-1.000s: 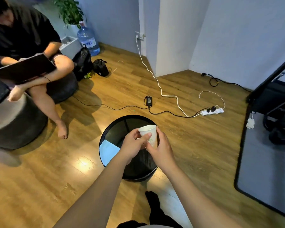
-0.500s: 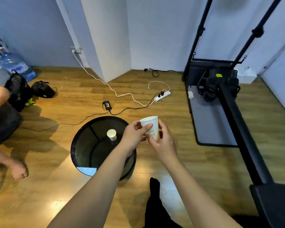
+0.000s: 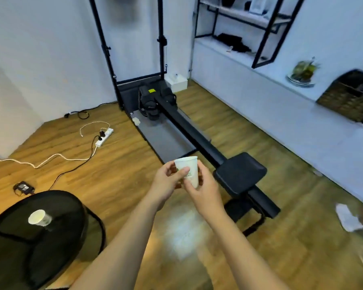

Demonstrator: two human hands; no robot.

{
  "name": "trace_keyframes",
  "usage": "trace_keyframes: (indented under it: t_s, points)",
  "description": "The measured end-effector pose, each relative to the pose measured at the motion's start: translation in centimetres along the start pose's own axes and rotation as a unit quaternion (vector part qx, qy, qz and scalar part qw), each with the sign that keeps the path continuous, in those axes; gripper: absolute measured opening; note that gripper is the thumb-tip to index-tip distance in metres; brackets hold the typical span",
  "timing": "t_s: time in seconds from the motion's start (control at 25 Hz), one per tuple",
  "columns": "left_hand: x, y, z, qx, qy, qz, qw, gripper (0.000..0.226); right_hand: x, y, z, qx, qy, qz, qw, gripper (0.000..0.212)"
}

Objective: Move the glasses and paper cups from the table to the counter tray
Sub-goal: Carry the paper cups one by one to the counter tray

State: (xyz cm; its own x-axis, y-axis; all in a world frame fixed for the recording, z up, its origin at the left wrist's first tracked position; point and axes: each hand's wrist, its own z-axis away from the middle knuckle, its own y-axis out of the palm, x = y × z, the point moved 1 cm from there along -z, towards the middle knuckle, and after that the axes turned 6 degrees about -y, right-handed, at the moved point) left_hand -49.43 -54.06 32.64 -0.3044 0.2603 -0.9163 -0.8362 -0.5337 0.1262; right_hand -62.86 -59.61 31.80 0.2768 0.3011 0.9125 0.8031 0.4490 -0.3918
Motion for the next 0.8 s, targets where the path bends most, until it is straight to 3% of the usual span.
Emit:
trace_keyframes:
  t_s: [0.16,0.44,0.6,0.8]
  points:
    - [1.6,15.4,1.0,0.111,0.011,-0.03,0.993,0.027,-4.2,-14.5,4.2,-0.086,0.026,0.022,0.996,0.07]
    - [7.1,40.2,6.1,0.234,-0.018,-0.063,0.97,0.031,-12.3,-36.8,14.2,-0.207,0.077,0.04,0.974,0.073]
    - [8.6,49.7,7.4,0.257,-0.03,-0.09,0.962,0.038,-15.6,-44.8,16.8,-0.249,0.1,0.034,0.963,0.072]
    - [8.1,58.2,4.1,0.284,-0.03,-0.098,0.953,0.032,-19.8,-51.5,14.0,-0.275,0.108,0.021,0.955,0.071]
